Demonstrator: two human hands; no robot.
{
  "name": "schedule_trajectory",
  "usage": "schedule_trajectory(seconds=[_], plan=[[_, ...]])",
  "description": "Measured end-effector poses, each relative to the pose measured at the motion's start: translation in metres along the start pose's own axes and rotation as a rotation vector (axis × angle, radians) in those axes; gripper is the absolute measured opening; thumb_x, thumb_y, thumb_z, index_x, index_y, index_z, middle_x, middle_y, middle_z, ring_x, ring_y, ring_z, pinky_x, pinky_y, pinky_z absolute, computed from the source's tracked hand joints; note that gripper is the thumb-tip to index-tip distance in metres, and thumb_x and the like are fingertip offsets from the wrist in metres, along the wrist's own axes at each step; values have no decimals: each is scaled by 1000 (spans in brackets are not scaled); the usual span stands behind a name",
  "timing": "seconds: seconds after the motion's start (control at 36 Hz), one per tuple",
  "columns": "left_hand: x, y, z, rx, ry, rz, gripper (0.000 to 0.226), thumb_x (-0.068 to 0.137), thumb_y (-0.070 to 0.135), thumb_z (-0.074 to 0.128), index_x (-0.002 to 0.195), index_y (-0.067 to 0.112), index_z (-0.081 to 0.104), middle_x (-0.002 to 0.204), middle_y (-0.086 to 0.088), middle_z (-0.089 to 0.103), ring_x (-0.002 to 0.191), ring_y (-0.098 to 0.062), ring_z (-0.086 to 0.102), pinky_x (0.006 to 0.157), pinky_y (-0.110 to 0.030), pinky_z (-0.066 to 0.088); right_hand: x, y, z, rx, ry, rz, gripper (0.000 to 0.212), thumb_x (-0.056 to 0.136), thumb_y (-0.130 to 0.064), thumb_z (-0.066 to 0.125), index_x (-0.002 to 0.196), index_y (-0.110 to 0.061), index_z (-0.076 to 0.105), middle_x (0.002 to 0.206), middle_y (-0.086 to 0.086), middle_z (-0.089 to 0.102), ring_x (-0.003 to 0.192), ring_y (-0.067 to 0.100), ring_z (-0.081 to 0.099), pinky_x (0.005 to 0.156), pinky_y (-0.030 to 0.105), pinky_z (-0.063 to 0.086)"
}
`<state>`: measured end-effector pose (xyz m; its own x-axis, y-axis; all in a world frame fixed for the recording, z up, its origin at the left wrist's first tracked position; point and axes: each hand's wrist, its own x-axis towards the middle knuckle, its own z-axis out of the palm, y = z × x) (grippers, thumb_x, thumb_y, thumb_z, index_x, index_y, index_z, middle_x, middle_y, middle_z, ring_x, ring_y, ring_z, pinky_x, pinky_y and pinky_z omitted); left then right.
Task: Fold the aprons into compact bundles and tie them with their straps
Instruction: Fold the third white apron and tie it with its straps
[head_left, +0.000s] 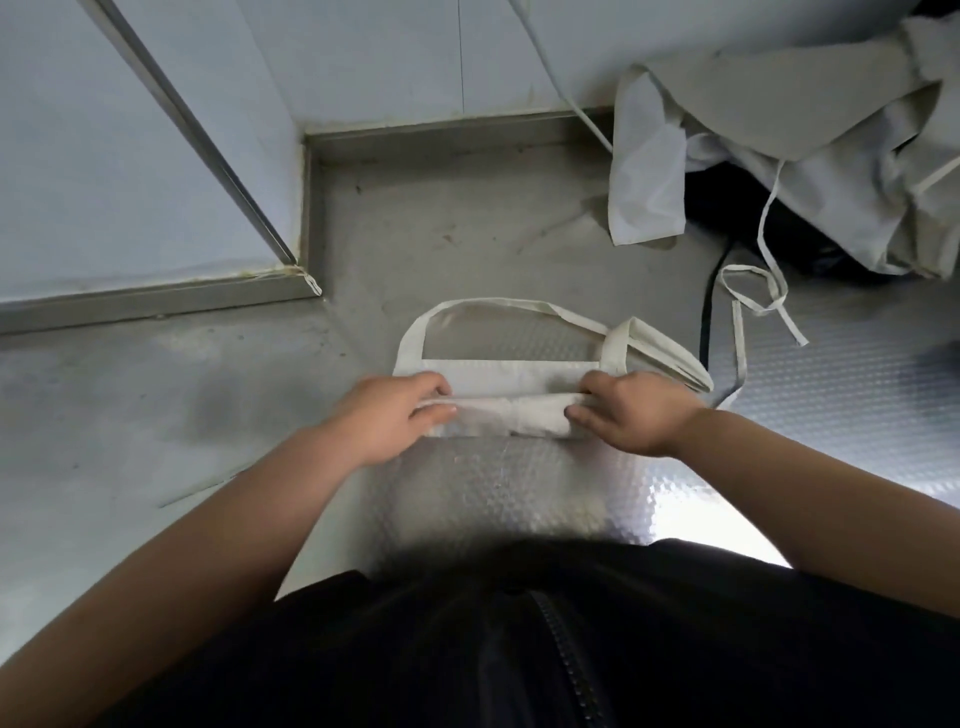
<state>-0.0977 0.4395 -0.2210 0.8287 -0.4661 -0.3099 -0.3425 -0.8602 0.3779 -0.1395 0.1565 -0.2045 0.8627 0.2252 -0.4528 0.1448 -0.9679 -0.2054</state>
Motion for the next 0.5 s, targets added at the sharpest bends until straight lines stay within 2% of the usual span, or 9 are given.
schedule_trajectory(seconds=[0.06, 0.11, 0.19, 0.22, 0.28, 0.36, 0.39, 0.44, 0.5], plan=[[6, 0, 2, 105, 33, -43, 31, 96, 43, 43, 121, 26, 51, 114, -2, 64, 105, -26, 56, 87, -32, 38, 8, 0, 1, -43, -21, 58, 44, 95, -55, 32, 120, -22, 45, 120, 7, 59, 112, 29, 54, 89, 36, 38], [9, 3, 9, 266, 95, -27, 29, 98, 33, 42, 124, 27, 51, 124, 1, 56, 116, -24, 48, 91, -34, 31, 14, -3, 4, -171, 24, 79, 42, 98, -48, 30, 131, -24, 40, 131, 6, 51, 121, 28, 47, 99, 38, 30], [4, 10, 24, 265, 224, 51, 41, 79, 17, 42, 112, 25, 66, 107, 0, 63, 96, -28, 59, 81, -32, 39, 13, -13, 11, -297, 115, 18, 35, 99, -26, 34, 132, -25, 43, 129, 4, 48, 119, 26, 45, 99, 36, 26], [0, 12, 27, 239, 238, 81, 45, 76, 20, 39, 109, 23, 69, 101, 0, 66, 90, -27, 62, 79, -30, 43, 10, -15, 16, -299, 121, -5, 35, 98, -23, 34, 132, -25, 44, 130, 3, 48, 119, 25, 46, 100, 35, 26], [-7, 14, 32, 188, 187, 120, 45, 81, 32, 41, 115, 19, 66, 108, 0, 66, 96, -27, 62, 85, -33, 47, 3, -16, 24, -230, 121, -22, 39, 99, -36, 36, 135, -22, 45, 137, 2, 46, 124, 25, 44, 104, 34, 23], [-15, 5, 39, 232, 55, 158, 76, 77, 67, 45, 134, 17, 49, 130, -4, 50, 119, -24, 43, 104, -38, 30, -6, -11, 34, -146, 77, -42, 71, 88, -64, 38, 140, -16, 43, 144, 8, 42, 130, 29, 41, 113, 39, 20], [-15, 3, 38, 227, 33, 144, 81, 73, 70, 48, 137, 19, 46, 132, -5, 45, 121, -25, 40, 105, -39, 31, -6, -8, 37, -127, 85, -66, 75, 84, -65, 36, 136, -12, 49, 138, 11, 49, 124, 32, 49, 110, 43, 27], [-12, 5, 31, 147, 32, 115, 69, 74, 63, 51, 129, 21, 55, 121, -8, 49, 112, -30, 49, 96, -46, 43, -4, -5, 36, -28, 118, -84, 67, 83, -58, 38, 121, -9, 62, 117, 15, 64, 103, 36, 63, 95, 47, 43], [-6, 7, 21, 121, 69, 159, 59, 78, 56, 40, 117, 19, 65, 106, -6, 59, 97, -31, 59, 83, -45, 51, -3, -5, 23, -16, 104, -98, 55, 89, -54, 39, 117, -14, 64, 107, 11, 68, 94, 33, 66, 86, 40, 48]])
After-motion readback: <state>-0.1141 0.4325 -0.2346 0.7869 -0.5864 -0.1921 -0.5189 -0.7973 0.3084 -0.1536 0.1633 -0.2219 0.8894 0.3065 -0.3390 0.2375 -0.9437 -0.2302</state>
